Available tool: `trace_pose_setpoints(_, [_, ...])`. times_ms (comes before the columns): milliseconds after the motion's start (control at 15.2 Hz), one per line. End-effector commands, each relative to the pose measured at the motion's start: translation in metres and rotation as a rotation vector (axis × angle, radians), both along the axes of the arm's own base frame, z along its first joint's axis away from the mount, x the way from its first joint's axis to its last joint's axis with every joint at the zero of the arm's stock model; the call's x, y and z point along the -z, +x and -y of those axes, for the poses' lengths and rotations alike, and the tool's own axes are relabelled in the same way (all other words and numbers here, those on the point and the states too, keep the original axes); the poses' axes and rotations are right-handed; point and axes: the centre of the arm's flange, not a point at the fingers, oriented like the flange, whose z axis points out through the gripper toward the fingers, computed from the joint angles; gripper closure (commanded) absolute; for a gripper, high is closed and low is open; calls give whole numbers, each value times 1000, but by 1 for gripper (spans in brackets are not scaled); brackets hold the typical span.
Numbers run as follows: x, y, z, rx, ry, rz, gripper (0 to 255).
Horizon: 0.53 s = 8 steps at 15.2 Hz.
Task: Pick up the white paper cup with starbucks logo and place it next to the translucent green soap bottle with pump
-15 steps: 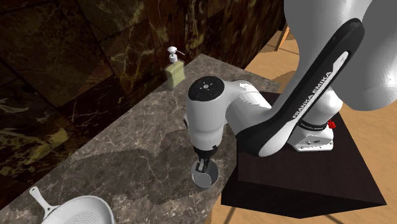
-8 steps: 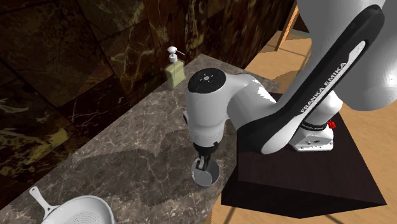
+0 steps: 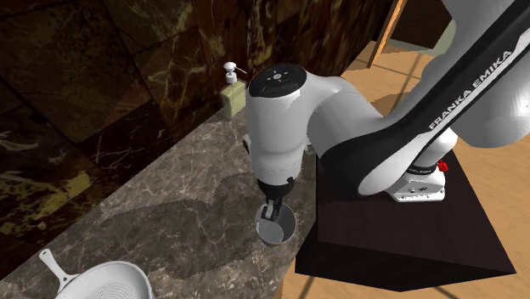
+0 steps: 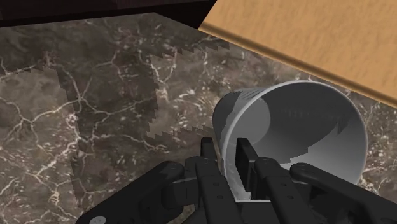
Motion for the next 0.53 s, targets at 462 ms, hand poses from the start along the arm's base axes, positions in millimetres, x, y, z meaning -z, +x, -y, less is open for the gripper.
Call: trace_pose_setpoints(462, [-48, 0, 0, 0, 0, 0, 255])
